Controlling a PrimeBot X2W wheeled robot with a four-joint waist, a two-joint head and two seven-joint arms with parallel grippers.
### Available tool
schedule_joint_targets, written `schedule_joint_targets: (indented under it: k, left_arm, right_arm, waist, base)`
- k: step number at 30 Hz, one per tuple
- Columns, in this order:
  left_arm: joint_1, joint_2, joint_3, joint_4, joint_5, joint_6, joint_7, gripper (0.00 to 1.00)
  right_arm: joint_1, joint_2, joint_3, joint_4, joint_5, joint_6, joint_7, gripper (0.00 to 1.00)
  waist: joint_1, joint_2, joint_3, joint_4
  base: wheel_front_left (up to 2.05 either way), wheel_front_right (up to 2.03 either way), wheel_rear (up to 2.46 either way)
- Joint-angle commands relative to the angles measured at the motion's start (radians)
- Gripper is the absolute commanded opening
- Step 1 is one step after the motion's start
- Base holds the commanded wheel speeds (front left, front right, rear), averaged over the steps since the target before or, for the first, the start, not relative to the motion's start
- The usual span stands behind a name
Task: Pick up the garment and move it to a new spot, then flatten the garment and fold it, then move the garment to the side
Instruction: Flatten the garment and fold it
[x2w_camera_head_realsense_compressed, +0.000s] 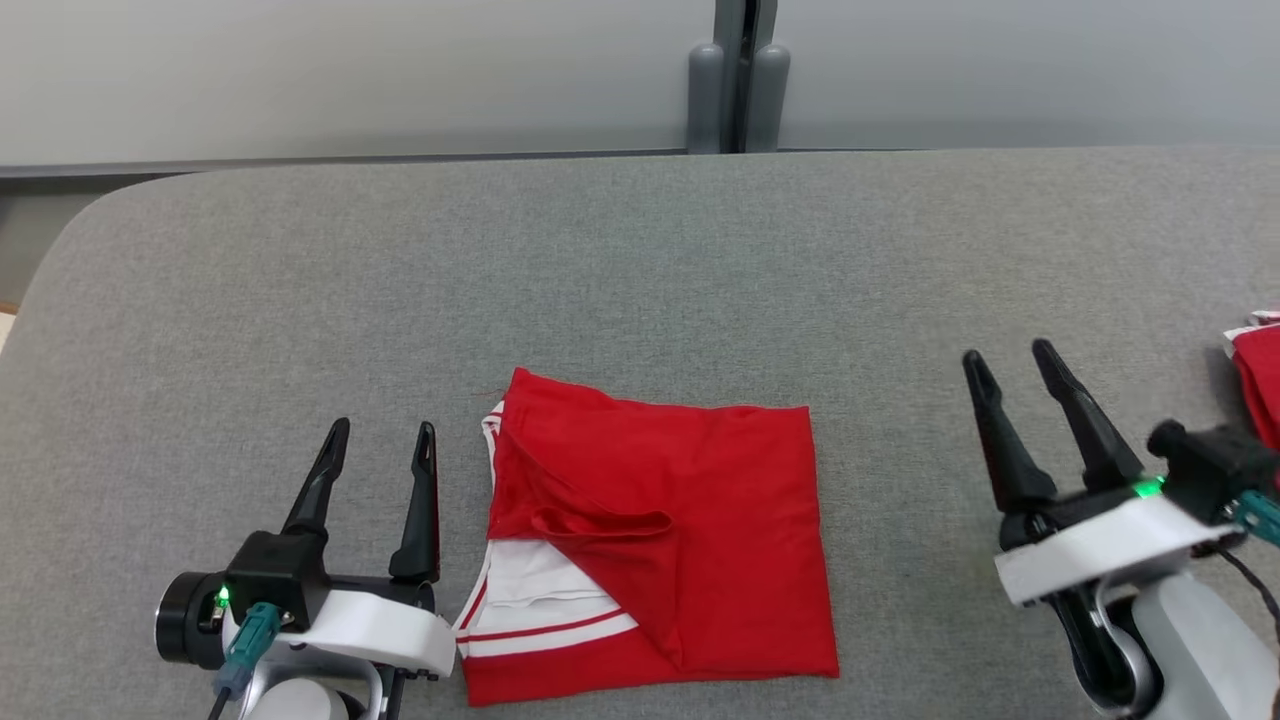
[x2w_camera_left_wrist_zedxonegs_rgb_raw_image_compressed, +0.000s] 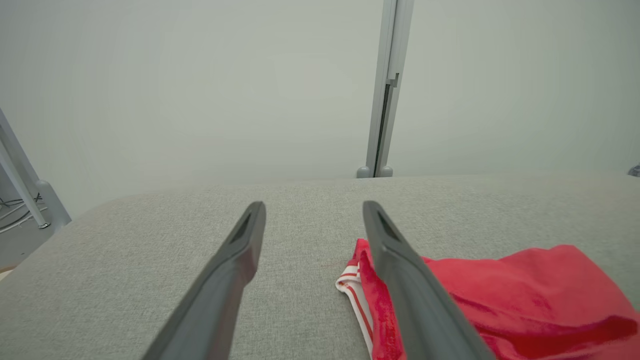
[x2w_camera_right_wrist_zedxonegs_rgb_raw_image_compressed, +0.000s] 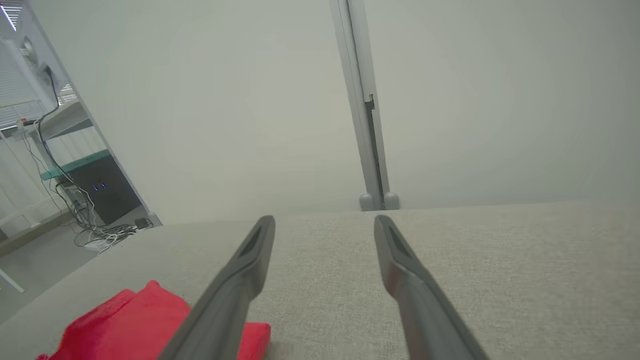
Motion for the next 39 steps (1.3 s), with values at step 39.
schedule_joint_targets:
  k: [39]
  left_arm:
    - [0.171, 0.065, 0.014, -0.069, -0.033, 0.07, 0.042, 1.0]
  right_arm:
    - [0.489, 0.085, -0.333, -0.4, -0.306, 0.0, 0.256, 1.0]
  waist:
    - [0.0, 0.0, -0.164, -0.087]
  base:
    - [0.0, 0.0, 0.0]
